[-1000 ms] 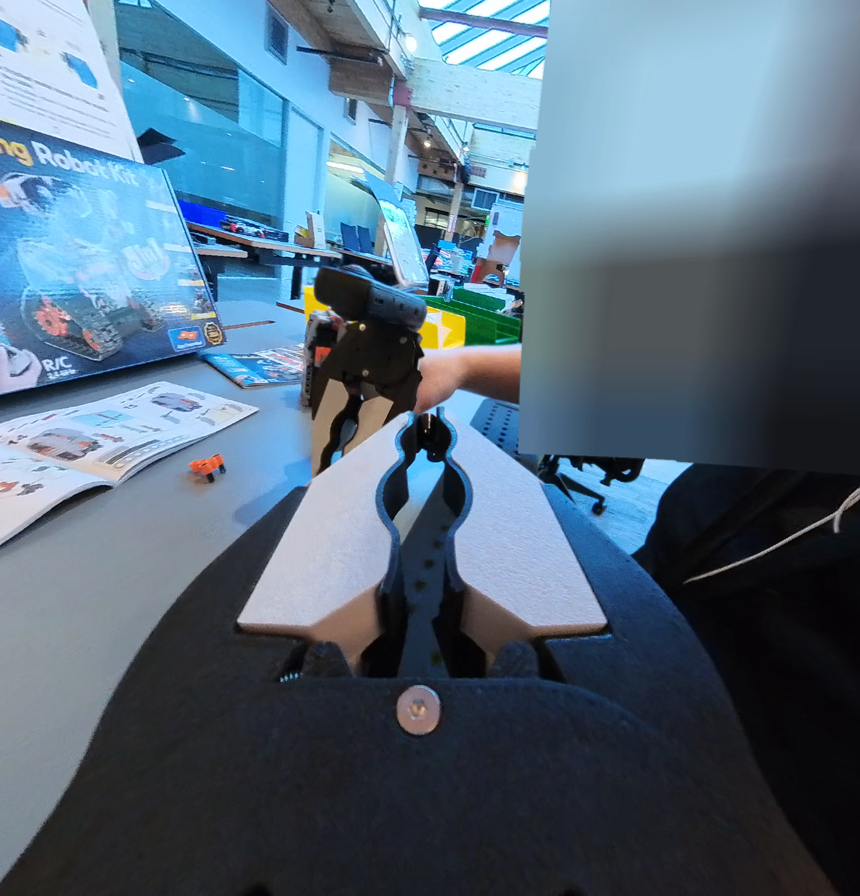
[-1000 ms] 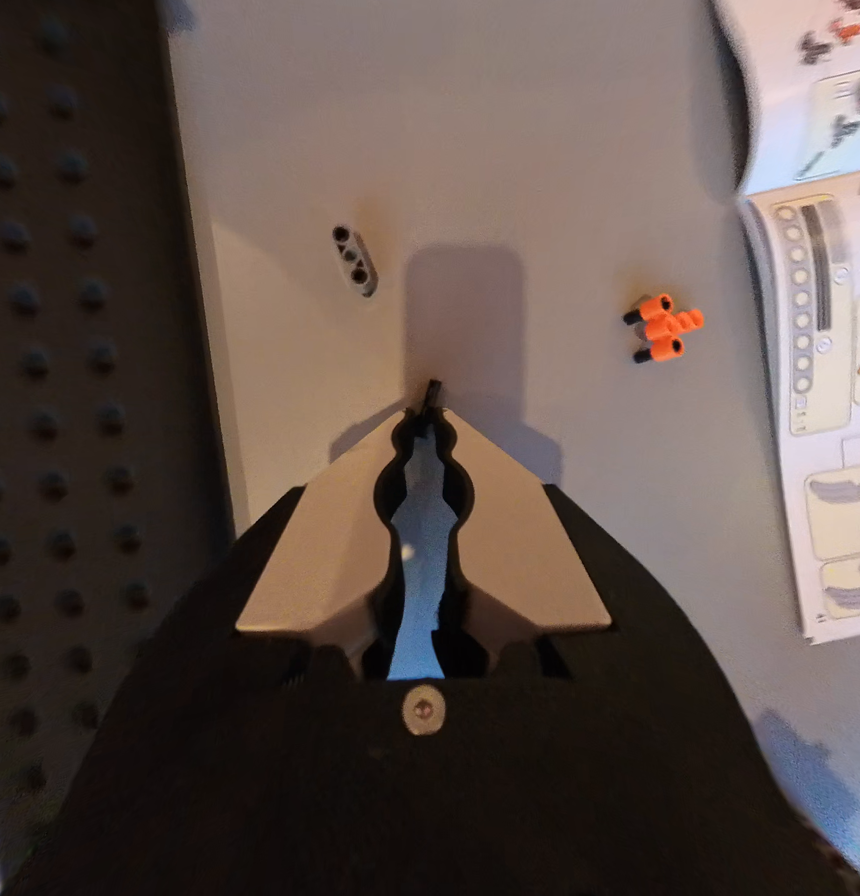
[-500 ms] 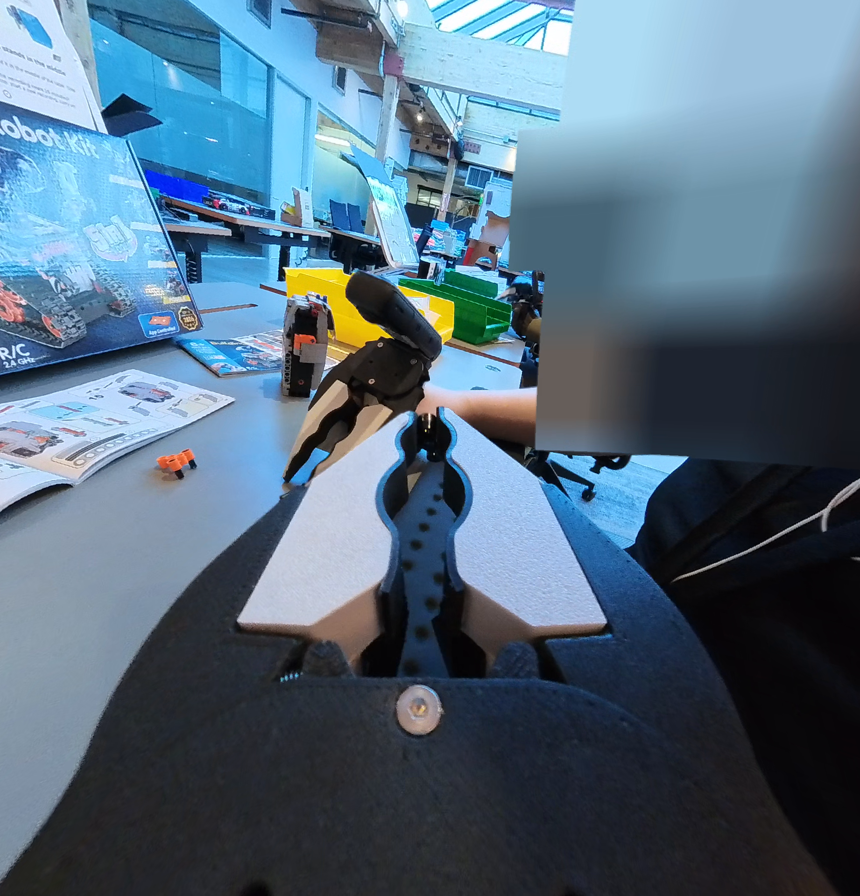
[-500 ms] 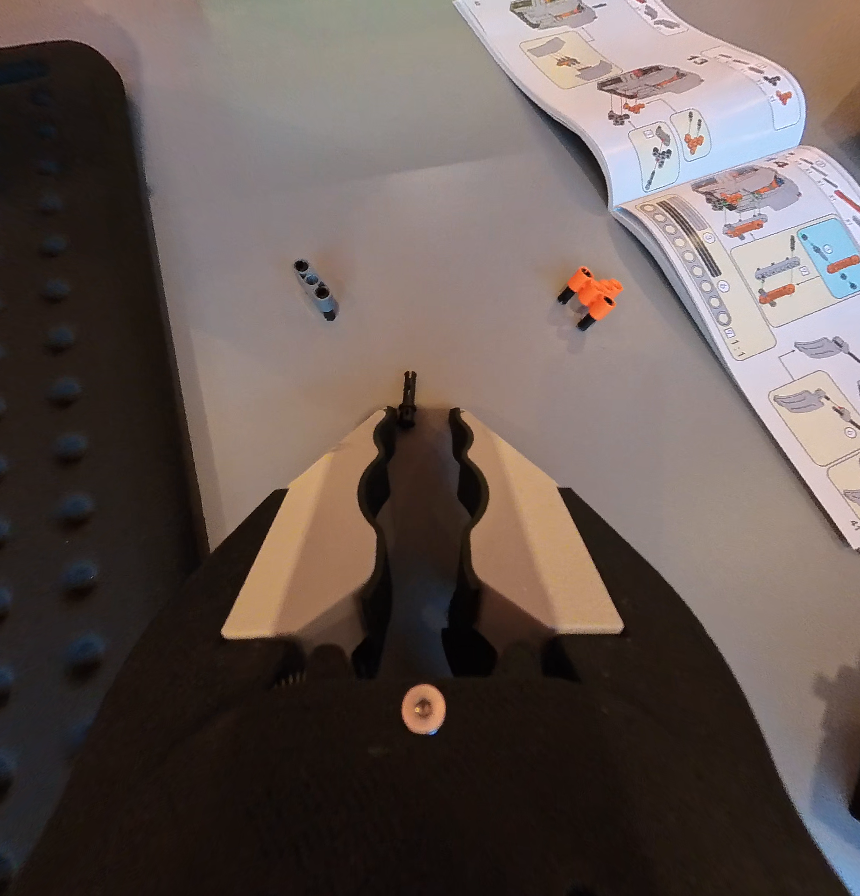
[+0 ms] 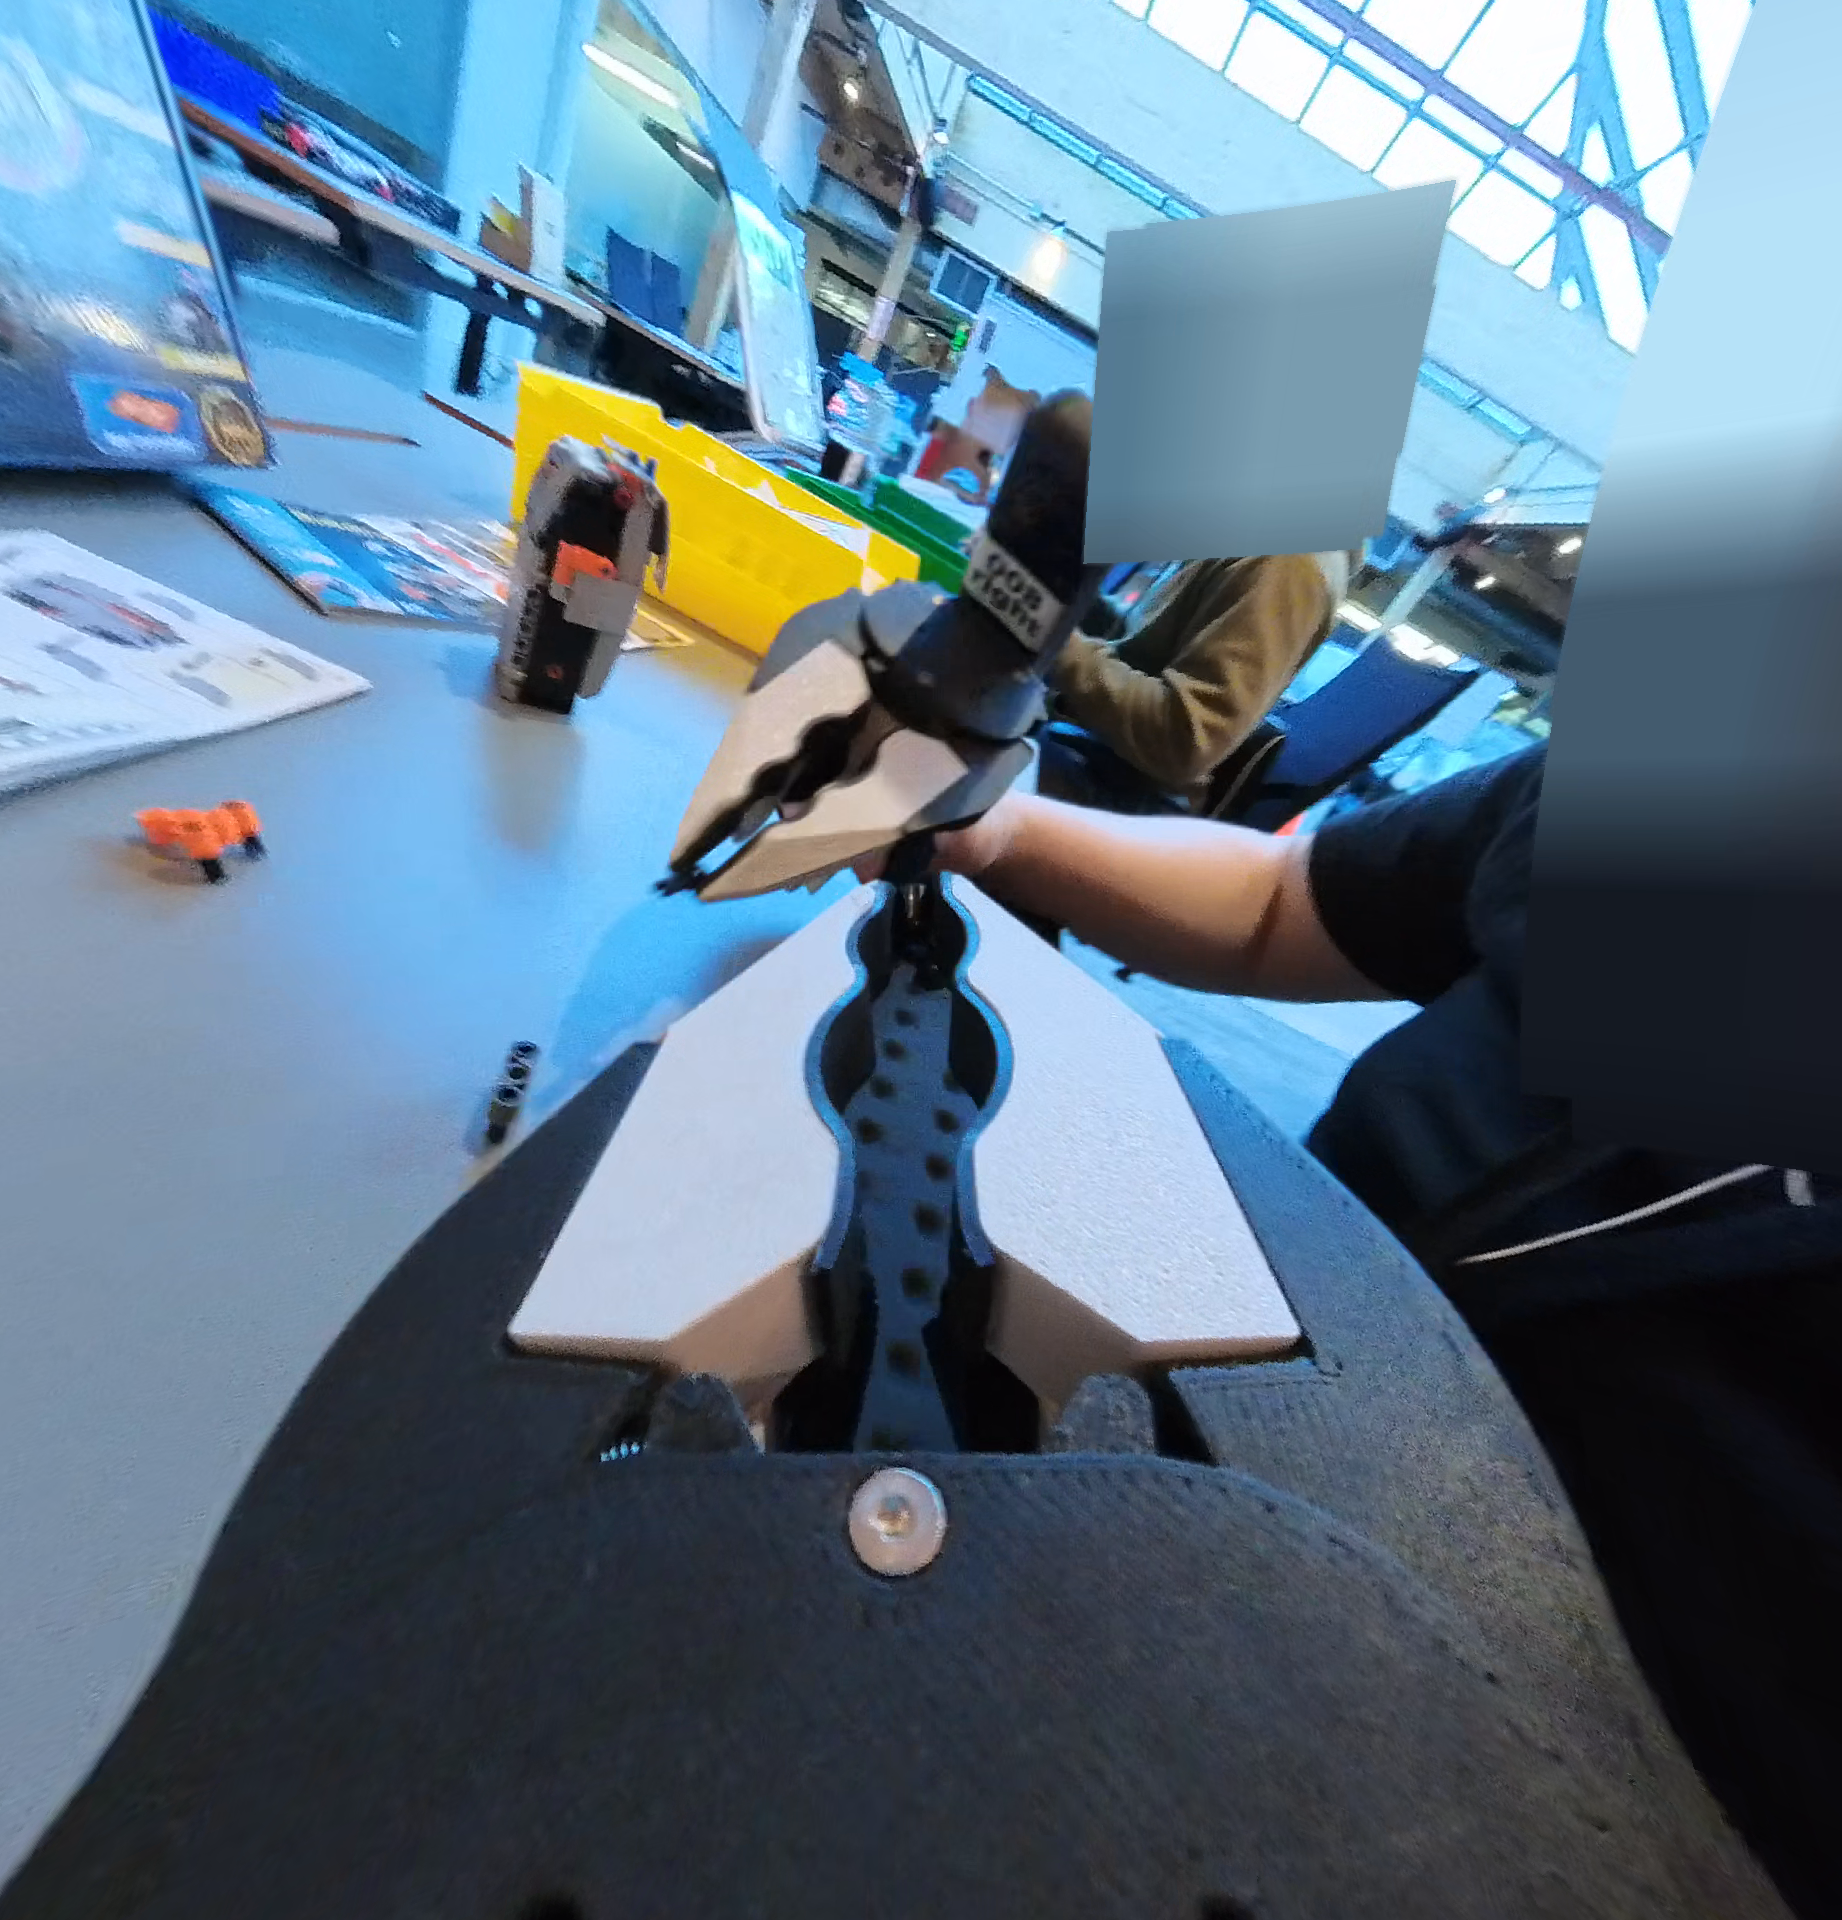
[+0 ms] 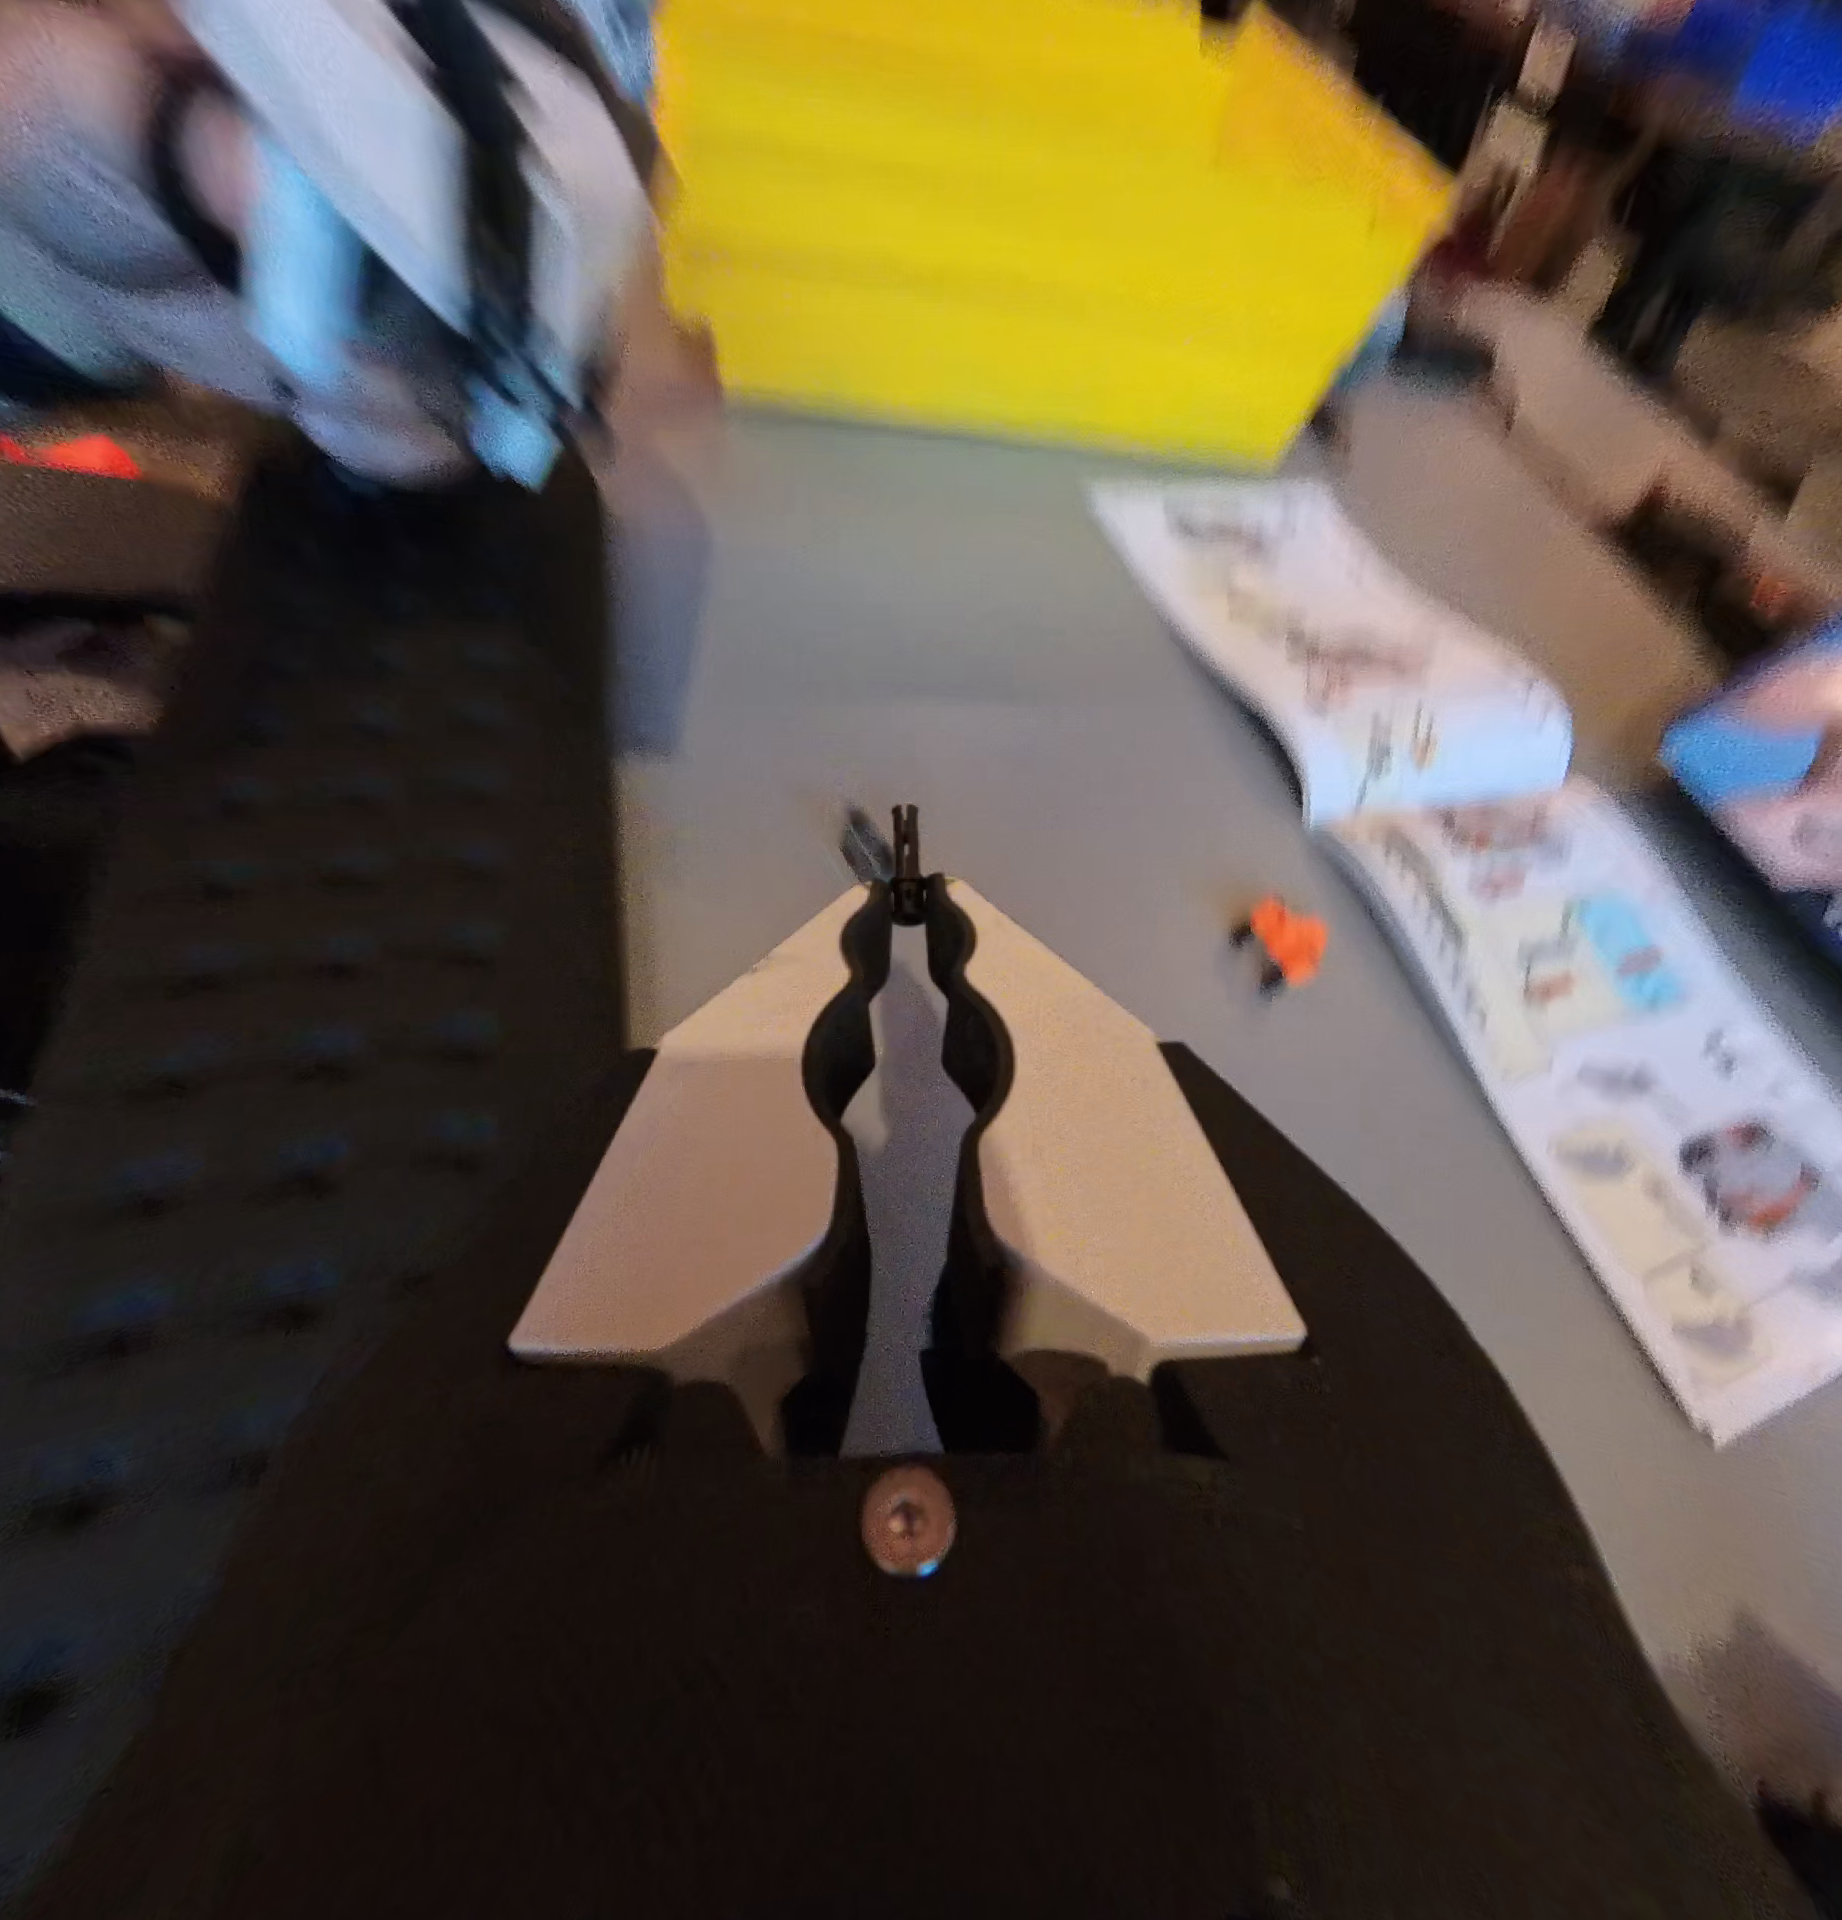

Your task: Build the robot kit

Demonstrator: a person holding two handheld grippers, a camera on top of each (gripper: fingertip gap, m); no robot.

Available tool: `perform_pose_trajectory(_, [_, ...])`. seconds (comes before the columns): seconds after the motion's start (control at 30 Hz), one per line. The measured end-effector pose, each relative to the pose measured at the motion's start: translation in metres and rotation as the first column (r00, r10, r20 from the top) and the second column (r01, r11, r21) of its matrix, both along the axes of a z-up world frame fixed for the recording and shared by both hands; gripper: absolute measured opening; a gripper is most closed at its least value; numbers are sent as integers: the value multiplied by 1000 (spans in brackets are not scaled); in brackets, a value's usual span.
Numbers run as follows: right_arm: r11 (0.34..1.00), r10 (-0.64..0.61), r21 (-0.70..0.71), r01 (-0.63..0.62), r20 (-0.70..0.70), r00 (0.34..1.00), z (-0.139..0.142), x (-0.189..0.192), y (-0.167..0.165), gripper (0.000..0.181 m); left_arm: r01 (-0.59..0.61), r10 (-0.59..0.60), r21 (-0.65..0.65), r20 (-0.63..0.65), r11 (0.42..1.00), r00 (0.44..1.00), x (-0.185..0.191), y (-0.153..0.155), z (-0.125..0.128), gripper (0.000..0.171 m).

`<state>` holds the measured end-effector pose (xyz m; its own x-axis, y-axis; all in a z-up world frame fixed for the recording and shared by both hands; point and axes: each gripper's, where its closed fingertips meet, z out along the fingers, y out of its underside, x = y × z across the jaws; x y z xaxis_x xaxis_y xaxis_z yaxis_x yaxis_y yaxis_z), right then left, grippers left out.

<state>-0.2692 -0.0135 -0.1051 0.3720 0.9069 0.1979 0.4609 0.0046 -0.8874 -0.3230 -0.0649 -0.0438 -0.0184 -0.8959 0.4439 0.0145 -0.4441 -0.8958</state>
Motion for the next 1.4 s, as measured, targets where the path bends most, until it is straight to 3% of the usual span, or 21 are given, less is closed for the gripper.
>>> perform_pose_trajectory(0.1, [987, 109, 126, -96, -99, 989, 34, -22, -29, 4, 67, -66, -232, 10, 970, 998, -2, 5, -8, 3])
perform_pose_trajectory(0.2, [960, 169, 238, -148, -72, 983, 45, -34, -43, 4, 148, -141, -481, 51, 864, 989, -3, 8, -17, 3])
perform_pose_trajectory(0.33, [948, 181, 264, -177, 9, 983, 35, -41, -45, 4, 180, -145, -596, 107, 783, 984, 2, 11, -20, 3])
perform_pose_trajectory(0.53, [949, 132, 279, -146, 67, 989, 25, -38, -41, 4, 140, -123, -675, 74, 724, 990, 8, 14, -32, 4])
perform_pose_trajectory(0.67, [951, 141, 269, -154, 68, 988, 24, -38, -43, 4, 100, -125, -688, 13, 719, 992, 13, 15, -41, 4])
perform_pose_trajectory(0.93, [954, 138, 252, -161, 106, 985, 16, -38, -42, 4, 112, -136, -697, 21, 709, 990, 15, 13, -41, 4])
perform_pose_trajectory(1.07, [921, 127, 340, -191, 200, 971, 10, -38, -42, 4, 71, -130, -708, -29, 703, 991, 16, 14, -49, 4])
perform_pose_trajectory(1.23, [925, 162, 315, -213, 180, 970, 7, -36, -46, 4, 62, -138, -747, -40, 662, 990, 19, 11, -54, 4])
perform_pose_trajectory(1.4, [913, 136, 353, -205, 211, 968, -2, -41, -50, 3, 9, -133, -740, -109, 673, 985, 22, 9, -64, 3])
